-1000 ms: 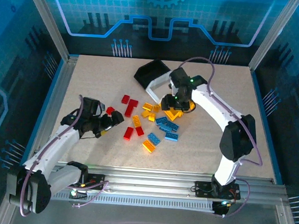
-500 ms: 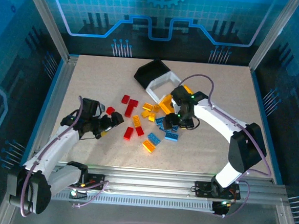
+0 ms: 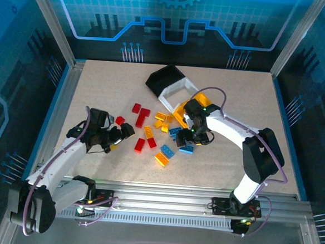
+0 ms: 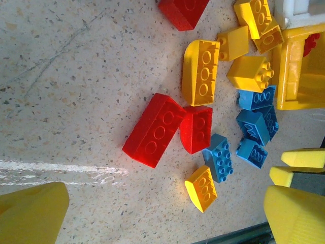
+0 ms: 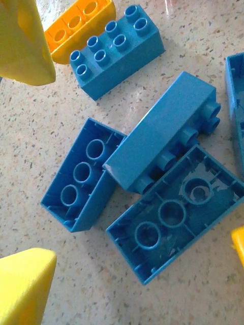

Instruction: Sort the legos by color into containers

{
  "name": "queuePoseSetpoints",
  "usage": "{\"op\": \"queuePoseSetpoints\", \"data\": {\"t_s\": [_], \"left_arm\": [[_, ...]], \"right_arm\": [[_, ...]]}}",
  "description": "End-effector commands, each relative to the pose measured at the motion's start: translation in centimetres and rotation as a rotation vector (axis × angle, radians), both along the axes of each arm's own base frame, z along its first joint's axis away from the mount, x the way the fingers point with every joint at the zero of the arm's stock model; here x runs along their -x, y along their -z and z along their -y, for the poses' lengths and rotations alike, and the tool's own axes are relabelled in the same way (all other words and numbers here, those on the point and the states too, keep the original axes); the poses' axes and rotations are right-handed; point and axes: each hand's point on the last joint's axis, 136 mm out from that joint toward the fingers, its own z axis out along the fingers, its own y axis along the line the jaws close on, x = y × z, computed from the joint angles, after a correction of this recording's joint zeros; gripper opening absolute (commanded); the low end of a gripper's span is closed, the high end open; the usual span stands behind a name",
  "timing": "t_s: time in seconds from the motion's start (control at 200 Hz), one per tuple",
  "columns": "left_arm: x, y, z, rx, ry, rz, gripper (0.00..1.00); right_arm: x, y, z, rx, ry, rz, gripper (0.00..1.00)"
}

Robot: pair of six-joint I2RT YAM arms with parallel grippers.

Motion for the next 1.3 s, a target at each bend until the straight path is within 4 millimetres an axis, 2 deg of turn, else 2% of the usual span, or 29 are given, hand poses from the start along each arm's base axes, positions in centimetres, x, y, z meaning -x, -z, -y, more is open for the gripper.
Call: {"op": "queuePoseSetpoints", "data": {"t_s": [0.0,0.225,0.405,0.695,0.795,1.026,1.296], "left_arm": [[0.1,-0.1,0.2,0.026,-0.004,-0.018,0.99],[-0.1,-0.2,0.2,0.022,-0.002,-0.022,0.99],[-0.1,0.1,0.1,0.020,-0.005,-0.026,0.99],[0.2,1.0,0.1,0.040,-0.034,-0.041,0.99],[0.3,1.2,0.1,0.040,-0.038,-0.040,0.99],[0.5,1.4,0.1,0.045,-0.044,-0.048,0.99],[0.9,1.3,-0.1,0.029,-0.032,-0.052,0.99]], "right_arm": [[0.4,1.0,-0.9,-0.024,-0.040,-0.023,0.85],[0.5,2.4,-1.0,-0.014,-0.053,-0.059,0.86],[1.2,2.8,-1.0,-0.020,-0.052,-0.078,0.85],[4.6,2.7,-2.8,-0.032,-0.111,-0.115,0.85],[5.3,2.6,-3.4,-0.019,-0.130,-0.104,0.85],[3.7,3.3,-1.7,0.124,-0.104,-0.072,0.81],[2.3,3.8,-2.0,0.151,-0.107,-0.050,0.71]]}}
